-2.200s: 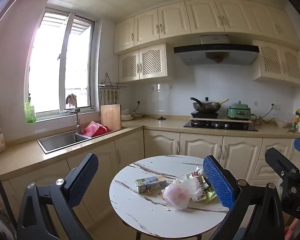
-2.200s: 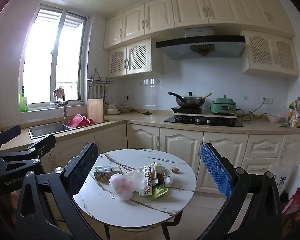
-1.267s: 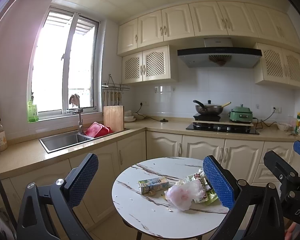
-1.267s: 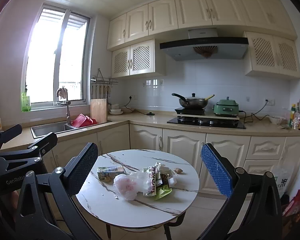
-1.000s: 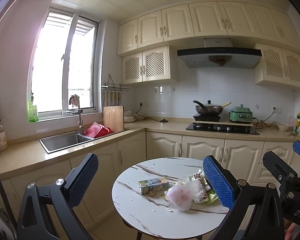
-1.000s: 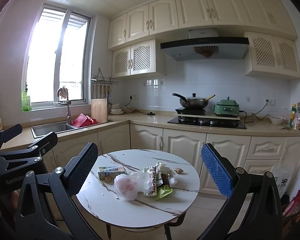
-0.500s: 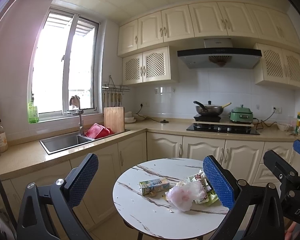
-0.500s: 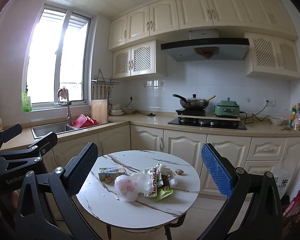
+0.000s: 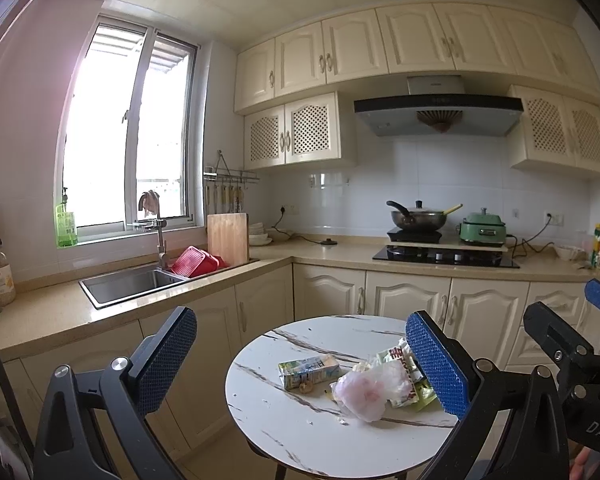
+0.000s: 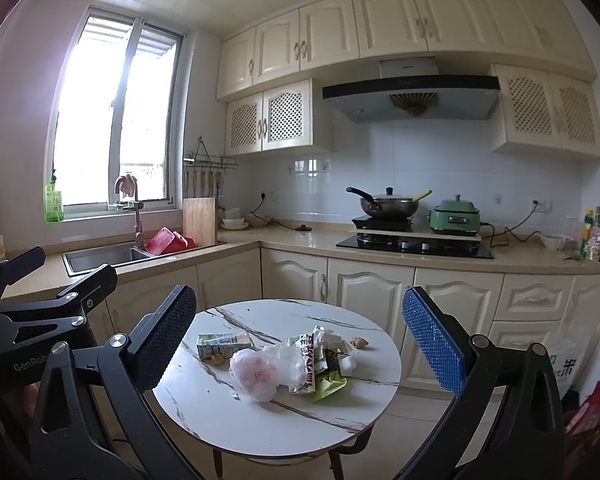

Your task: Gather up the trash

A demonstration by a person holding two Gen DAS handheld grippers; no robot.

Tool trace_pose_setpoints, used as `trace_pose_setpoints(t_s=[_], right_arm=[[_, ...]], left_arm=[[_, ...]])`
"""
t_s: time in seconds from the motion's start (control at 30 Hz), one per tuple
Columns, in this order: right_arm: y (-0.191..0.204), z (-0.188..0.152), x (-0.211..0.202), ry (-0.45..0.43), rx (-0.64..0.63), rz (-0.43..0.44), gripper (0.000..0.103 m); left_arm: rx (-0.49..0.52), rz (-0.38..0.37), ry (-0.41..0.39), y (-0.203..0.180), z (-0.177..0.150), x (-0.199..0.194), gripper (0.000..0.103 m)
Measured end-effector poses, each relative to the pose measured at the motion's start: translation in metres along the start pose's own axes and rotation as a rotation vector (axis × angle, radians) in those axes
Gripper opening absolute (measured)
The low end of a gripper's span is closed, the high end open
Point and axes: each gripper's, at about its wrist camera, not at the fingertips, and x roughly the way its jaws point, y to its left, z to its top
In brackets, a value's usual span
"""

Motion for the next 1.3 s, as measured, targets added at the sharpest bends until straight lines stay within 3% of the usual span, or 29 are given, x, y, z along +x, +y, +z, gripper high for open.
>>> trace_pose_setpoints(t_s=[0.57, 0.9, 1.07, 1.3], right_arm=[[-0.004, -0.005, 0.007, 0.003, 0.013, 0.006, 0.103], [-0.022, -0.027, 0.044, 0.064, 0.036, -0.011, 0.103], [-0.040, -0.052, 0.081, 0.144, 0.043, -0.019, 0.103], [-0.065, -0.100, 0.138, 0.284, 0.053, 0.002, 0.103]], left_arm=[[0.001, 0.008, 0.017, -0.003, 0.000, 0.014, 0.102], [0.003, 0.018, 0.092, -0.005, -0.009, 0.068, 0.102], [-0.005, 0.021, 0.213, 0.003, -0.025, 0.126, 0.102], [-0.049, -0.032, 0.454, 0.003, -0.056, 0.220, 0.102]])
